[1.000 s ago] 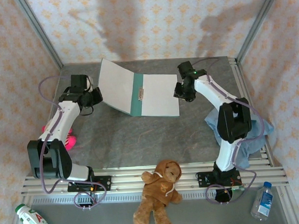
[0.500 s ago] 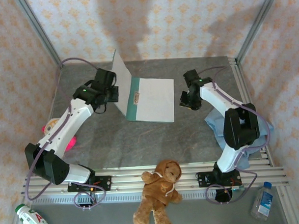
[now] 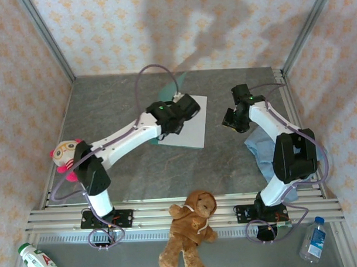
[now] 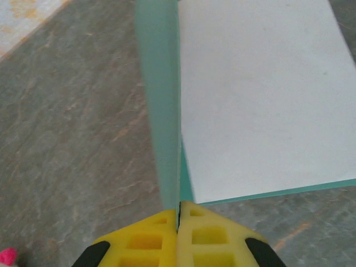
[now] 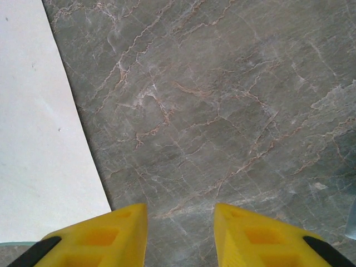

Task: Put the files into the folder

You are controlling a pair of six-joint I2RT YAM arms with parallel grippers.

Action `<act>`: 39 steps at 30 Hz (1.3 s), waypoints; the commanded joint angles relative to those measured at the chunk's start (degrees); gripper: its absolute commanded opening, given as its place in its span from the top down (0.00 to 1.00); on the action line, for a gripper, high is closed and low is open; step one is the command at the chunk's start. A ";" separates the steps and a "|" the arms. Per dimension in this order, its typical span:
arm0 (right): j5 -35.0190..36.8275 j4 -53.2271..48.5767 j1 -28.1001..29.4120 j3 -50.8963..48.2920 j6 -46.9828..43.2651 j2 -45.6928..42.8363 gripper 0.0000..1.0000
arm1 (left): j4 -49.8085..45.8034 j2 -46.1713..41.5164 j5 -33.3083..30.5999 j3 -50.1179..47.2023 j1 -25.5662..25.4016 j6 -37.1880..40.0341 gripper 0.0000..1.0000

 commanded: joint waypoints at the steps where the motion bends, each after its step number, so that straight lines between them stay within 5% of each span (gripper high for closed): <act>1: 0.32 0.82 -0.18 -1.30 0.32 -1.46 0.63 | -3.89 3.85 2.82 3.43 -2.32 -2.89 0.89; 5: 0.23 1.38 -0.34 -1.85 0.41 -1.41 0.63 | -0.05 8.70 12.20 4.97 -4.21 -4.79 0.79; 9: 0.38 1.29 -0.85 -2.05 0.09 -1.41 0.63 | 3.96 10.68 20.89 6.41 -5.26 -6.19 0.49; 14: 0.47 1.45 -1.56 -2.64 -0.16 -1.77 0.63 | 3.99 9.32 19.87 8.60 -4.75 -6.48 0.33; 20: -0.05 2.39 -1.58 -3.42 -0.06 -1.51 0.63 | 5.48 4.65 19.23 4.30 1.04 -7.24 0.27; 32: -3.95 5.61 -1.01 -5.11 1.87 -0.11 0.64 | 19.03 1.84 27.45 -17.39 21.54 -13.56 0.12; 39: -3.98 6.05 0.48 -4.26 2.56 1.61 0.64 | 24.70 2.83 31.58 -23.86 26.50 -15.20 0.10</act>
